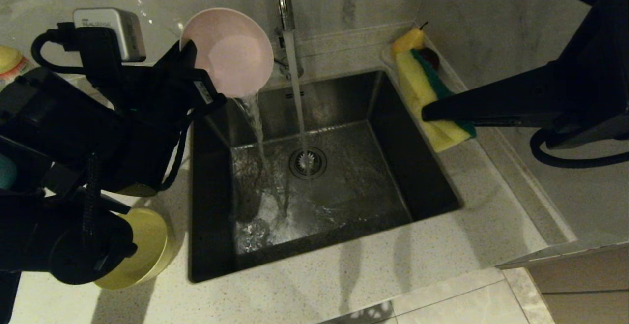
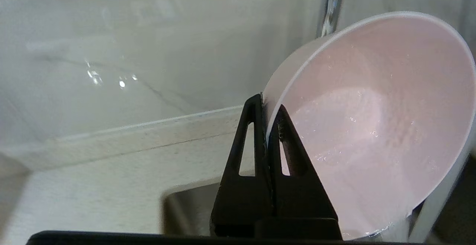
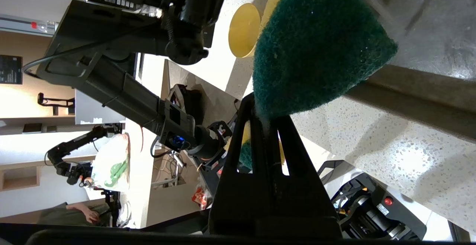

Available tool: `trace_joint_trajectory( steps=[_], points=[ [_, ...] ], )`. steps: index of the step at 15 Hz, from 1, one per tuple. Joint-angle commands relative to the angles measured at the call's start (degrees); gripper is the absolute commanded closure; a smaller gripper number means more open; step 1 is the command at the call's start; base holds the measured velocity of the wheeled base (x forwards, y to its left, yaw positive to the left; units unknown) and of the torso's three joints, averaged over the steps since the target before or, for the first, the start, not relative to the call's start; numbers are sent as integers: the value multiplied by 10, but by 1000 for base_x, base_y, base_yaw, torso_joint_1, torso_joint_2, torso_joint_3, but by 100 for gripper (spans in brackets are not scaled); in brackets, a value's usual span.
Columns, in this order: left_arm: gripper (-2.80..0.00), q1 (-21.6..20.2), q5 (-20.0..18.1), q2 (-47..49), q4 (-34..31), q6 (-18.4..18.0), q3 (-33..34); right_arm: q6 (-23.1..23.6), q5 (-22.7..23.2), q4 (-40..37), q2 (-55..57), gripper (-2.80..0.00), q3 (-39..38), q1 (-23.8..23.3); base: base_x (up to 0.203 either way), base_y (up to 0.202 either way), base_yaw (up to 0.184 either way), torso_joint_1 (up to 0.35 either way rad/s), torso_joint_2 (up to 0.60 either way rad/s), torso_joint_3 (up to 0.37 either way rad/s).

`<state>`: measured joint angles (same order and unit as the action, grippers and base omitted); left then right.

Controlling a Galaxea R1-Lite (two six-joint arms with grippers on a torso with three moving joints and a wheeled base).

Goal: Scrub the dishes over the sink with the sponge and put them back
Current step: Rinse the bowl

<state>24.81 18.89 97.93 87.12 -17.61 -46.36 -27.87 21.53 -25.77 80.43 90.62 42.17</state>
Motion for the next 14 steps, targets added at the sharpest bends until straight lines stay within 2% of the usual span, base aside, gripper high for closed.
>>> trace_joint_trajectory(
  steps=[1, 4, 9, 11, 12, 14],
  points=[
    [0, 0, -3, -27, 5, -14, 19, -2, 1, -2, 2, 0, 1, 0, 0, 0, 0, 0, 0, 0],
    [0, 0, -19, -44, 5, -13, 22, -2, 1, -2, 6, 0, 2, 0, 0, 0, 0, 0, 0, 0],
    [0, -6, -18, -54, 1, -4, 12, -2, 1, -2, 5, 0, 5, 0, 0, 0, 0, 0, 0, 0],
    [0, -22, -16, -54, -65, 6, 9, -2, 1, -3, 5, 0, 4, 0, 0, 0, 0, 0, 0, 0],
    [0, -37, -14, -55, -152, 34, 3, -2, 0, -4, 3, 0, 0, -1, 0, 0, 0, 0, 0, 0],
    [0, -66, -13, -62, -308, 118, -22, -2, 0, -4, 1, 0, -3, -2, 0, 0, 0, 0, 0, 0]
  ],
)
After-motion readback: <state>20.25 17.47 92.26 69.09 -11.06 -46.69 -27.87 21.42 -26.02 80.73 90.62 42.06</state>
